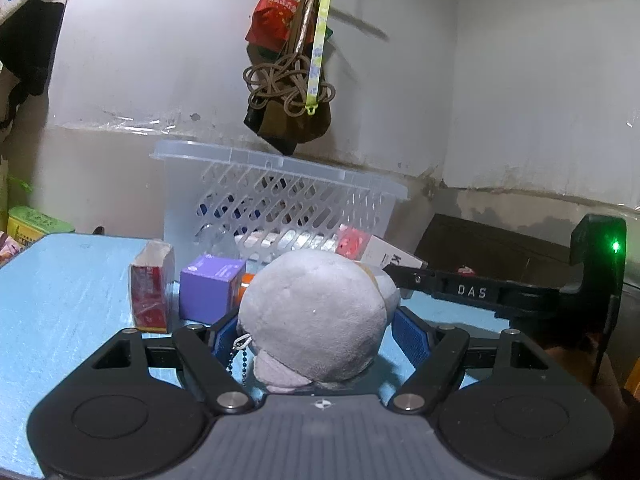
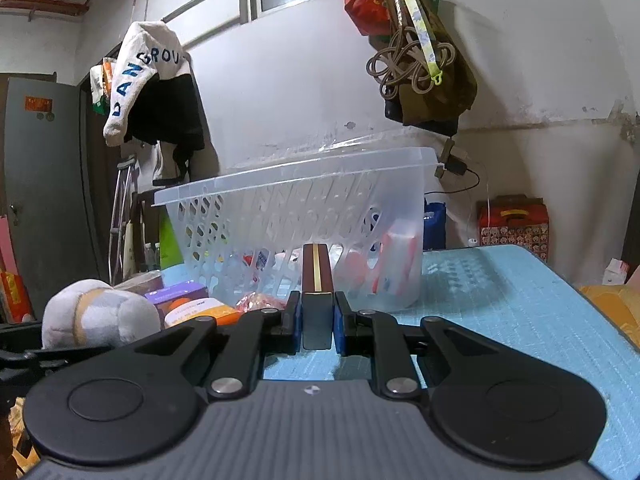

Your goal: Organize objects

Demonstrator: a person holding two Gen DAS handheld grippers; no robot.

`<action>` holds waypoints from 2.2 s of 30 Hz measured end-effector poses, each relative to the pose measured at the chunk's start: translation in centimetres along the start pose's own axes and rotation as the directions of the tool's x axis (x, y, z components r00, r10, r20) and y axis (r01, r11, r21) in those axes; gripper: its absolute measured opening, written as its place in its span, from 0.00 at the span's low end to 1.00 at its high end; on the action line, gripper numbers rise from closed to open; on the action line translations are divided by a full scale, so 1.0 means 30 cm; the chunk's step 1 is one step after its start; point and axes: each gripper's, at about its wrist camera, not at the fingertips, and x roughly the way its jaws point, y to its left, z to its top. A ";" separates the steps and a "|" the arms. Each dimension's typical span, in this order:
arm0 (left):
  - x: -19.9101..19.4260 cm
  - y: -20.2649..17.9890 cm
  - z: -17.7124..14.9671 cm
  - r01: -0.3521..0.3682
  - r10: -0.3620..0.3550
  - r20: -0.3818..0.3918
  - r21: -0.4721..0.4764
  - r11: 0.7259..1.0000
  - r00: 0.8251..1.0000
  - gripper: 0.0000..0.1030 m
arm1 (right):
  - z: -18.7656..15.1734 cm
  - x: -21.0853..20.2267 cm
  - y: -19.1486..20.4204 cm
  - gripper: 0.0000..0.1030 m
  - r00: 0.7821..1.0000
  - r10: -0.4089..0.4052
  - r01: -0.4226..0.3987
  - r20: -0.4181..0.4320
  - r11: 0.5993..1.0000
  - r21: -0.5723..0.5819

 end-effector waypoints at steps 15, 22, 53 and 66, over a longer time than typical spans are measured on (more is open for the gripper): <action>-0.072 0.002 0.074 -0.005 0.005 0.061 -0.008 1.000 0.998 0.78 | 0.053 -0.101 0.010 0.17 0.998 -0.029 0.028 0.062 1.000 0.013; -0.094 0.024 0.166 -0.019 0.022 0.081 -0.031 0.999 0.996 0.78 | 0.158 -0.123 -0.005 0.17 0.998 -0.023 0.023 0.063 1.000 -0.012; 0.423 0.176 0.648 -0.146 0.147 -0.097 0.016 0.989 0.984 0.98 | 0.471 0.197 0.003 1.00 0.987 -0.159 0.158 -0.015 0.986 -0.043; 0.078 0.245 0.243 -0.287 0.271 -0.204 -0.054 0.956 0.941 0.95 | 0.038 0.048 0.207 0.92 0.976 -0.011 0.002 -0.216 0.999 -0.044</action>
